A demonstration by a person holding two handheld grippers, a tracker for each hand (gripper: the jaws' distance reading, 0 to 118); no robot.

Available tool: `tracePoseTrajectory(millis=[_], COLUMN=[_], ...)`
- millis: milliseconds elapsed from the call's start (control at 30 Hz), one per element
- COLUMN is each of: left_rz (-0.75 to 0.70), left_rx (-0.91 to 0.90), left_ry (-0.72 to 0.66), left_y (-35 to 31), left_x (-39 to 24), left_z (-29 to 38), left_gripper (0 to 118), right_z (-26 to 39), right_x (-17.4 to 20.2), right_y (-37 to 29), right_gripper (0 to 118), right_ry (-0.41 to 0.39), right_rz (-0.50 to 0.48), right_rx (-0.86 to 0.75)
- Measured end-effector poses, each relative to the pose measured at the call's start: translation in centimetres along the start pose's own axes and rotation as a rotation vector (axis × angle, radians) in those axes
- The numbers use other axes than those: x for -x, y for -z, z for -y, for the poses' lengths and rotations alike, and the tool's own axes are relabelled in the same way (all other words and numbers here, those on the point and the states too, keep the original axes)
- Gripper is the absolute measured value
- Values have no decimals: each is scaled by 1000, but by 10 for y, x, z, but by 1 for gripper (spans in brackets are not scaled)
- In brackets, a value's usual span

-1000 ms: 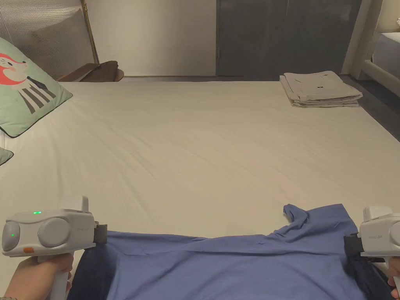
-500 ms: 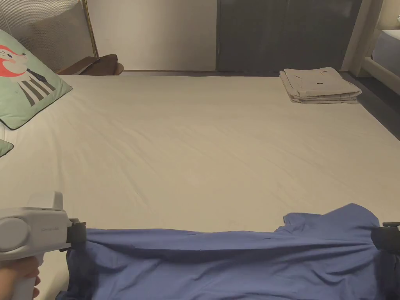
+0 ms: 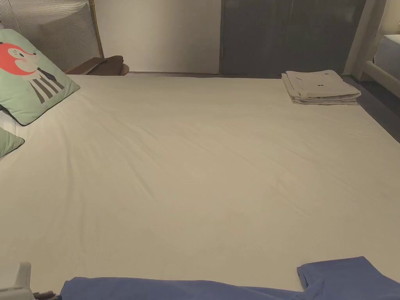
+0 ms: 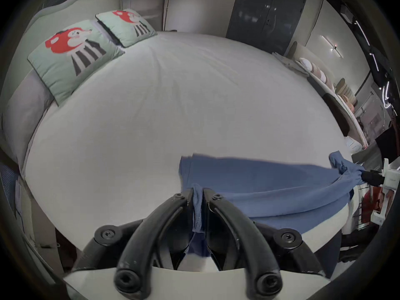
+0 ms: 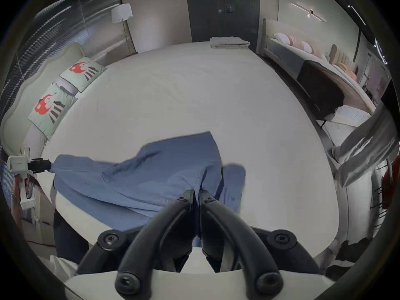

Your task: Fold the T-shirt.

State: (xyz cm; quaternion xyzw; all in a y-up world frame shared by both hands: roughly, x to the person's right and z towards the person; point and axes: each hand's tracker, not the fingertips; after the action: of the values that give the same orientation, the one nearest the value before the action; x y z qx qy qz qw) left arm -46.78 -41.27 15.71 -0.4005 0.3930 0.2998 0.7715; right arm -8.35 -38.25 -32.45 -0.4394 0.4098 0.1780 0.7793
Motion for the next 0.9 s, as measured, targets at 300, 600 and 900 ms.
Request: tracePoseTrajectory(millis=[300,600,900], left_rz=[-21,-46,-19], left_rx=[41,35,-170], left_ry=[-9,30,75], left_y=[12,10,-33], left_x=[4,-5,-16], left_z=[34,39,41], left_gripper=[5,5,110], right_z=[56,73,60], right_x=[-4,8,20], right_y=[14,33,-10], right_gripper=[3,4,85], right_ry=[40,7,-37], right_rz=[25,82,141], right_rx=[84,52,-279])
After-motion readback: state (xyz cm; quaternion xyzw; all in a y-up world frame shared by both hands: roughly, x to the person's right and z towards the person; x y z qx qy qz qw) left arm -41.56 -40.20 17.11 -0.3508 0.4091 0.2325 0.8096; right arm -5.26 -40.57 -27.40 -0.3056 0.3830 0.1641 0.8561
